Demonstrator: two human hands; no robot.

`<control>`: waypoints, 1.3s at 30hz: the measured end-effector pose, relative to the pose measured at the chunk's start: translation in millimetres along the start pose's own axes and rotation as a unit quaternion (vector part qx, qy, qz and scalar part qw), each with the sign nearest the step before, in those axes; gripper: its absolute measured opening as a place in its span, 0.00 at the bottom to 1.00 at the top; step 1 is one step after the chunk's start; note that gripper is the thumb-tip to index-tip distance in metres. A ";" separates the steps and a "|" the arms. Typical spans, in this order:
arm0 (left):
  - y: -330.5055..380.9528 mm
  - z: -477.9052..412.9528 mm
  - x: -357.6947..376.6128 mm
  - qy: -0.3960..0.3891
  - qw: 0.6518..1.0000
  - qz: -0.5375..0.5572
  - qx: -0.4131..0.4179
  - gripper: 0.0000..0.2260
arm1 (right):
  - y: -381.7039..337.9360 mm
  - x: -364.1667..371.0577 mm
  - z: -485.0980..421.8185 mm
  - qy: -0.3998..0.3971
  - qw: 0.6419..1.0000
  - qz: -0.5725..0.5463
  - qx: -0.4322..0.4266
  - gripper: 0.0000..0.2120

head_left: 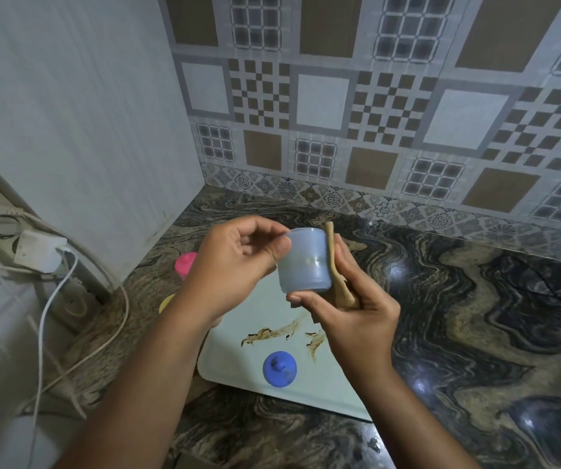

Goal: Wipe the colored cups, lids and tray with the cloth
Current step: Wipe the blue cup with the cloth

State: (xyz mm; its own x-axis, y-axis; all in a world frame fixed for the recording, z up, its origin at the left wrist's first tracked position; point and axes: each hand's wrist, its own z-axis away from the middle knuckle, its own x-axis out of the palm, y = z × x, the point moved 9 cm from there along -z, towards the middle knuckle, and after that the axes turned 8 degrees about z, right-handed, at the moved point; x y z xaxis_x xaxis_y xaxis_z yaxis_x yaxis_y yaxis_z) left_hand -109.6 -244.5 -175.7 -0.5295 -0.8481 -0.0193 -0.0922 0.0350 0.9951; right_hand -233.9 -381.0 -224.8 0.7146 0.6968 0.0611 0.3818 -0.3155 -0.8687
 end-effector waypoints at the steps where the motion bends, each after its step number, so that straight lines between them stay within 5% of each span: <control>1: -0.4 -0.6 -1.9 0.005 1.000 0.018 -0.005 0.05 | -0.6 -0.9 -0.4 0.004 1.000 -0.017 -0.004 0.31; 3: 2.1 -1.8 -5.9 0.018 0.999 0.039 0.000 0.05 | -4.9 -1.6 -1.7 0.003 1.000 -0.009 -0.018 0.27; 8: 7.9 -1.0 -0.9 0.006 0.999 0.027 0.023 0.09 | -17.1 3.5 -5.9 -0.018 0.985 0.158 -0.067 0.45; 14: 15.2 -4.1 5.8 0.030 0.993 -0.094 0.071 0.06 | -27.9 17.2 5.4 -0.023 0.950 0.255 -0.179 0.33; 21: 5.4 -3.9 2.7 -0.036 0.999 -0.017 0.031 0.10 | -8.4 -3.5 2.7 0.021 0.986 0.137 -0.087 0.39; 24: 3.1 -4.6 2.9 -0.038 0.999 0.029 0.017 0.07 | -19.3 1.8 3.7 0.015 0.972 0.194 -0.134 0.37; 27: 16.1 -5.0 6.7 -0.023 0.996 -0.062 0.067 0.06 | -34.4 12.1 7.4 0.001 0.939 0.276 -0.207 0.32; 30: 30.1 1.0 18.5 -0.022 0.983 -0.148 0.110 0.07 | -29.1 9.6 8.9 0.010 0.944 0.265 -0.198 0.33; 35: 15.5 -0.8 10.6 -0.038 0.997 -0.025 0.056 0.12 | -10.8 -3.9 3.5 0.039 0.993 0.103 -0.044 0.37; 39: 13.6 -3.8 3.9 -0.016 0.999 0.002 0.045 0.05 | -27.5 5.7 2.5 0.016 0.970 0.211 -0.122 0.36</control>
State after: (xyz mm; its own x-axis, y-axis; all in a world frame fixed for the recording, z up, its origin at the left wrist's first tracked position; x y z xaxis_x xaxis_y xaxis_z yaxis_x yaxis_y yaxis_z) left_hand -109.7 -249.3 -161.8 -0.5572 -0.8301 -0.0207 -0.1647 0.0861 0.9826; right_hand -241.8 -366.7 -201.8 0.8539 0.4532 -0.2559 0.1754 -0.7135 -0.6784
